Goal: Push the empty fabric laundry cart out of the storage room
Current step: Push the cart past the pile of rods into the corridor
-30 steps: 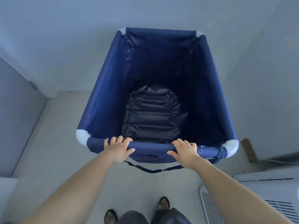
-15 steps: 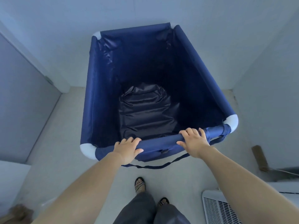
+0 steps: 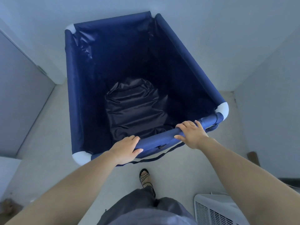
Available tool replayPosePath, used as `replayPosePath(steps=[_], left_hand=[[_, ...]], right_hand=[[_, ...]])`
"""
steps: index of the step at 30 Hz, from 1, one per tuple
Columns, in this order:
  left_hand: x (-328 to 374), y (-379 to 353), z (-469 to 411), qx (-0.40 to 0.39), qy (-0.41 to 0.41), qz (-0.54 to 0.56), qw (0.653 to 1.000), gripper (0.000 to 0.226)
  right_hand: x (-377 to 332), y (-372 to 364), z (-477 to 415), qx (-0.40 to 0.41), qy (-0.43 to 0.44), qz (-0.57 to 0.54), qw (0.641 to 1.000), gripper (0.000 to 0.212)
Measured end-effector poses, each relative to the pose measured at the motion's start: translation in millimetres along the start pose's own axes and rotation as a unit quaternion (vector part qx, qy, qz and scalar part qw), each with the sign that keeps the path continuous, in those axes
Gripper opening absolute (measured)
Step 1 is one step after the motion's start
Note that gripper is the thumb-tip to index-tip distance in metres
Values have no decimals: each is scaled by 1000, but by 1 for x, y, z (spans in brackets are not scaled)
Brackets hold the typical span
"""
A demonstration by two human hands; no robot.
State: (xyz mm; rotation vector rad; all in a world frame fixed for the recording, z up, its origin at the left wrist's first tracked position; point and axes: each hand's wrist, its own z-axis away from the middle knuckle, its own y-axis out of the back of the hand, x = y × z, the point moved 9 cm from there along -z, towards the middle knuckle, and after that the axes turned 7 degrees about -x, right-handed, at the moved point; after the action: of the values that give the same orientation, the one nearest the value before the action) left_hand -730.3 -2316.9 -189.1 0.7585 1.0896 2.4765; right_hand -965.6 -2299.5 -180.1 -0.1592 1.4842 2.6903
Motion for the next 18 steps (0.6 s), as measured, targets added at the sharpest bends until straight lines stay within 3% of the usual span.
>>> replayPosePath(steps=[7, 18], left_hand=[[0, 14, -17, 27, -30, -52, 998, 26], [-4, 17, -32, 42, 56, -3, 998, 40]], right_hand=[[7, 21, -26, 6, 32, 12, 999, 49], [23, 38, -65, -19, 130, 52, 990, 51]])
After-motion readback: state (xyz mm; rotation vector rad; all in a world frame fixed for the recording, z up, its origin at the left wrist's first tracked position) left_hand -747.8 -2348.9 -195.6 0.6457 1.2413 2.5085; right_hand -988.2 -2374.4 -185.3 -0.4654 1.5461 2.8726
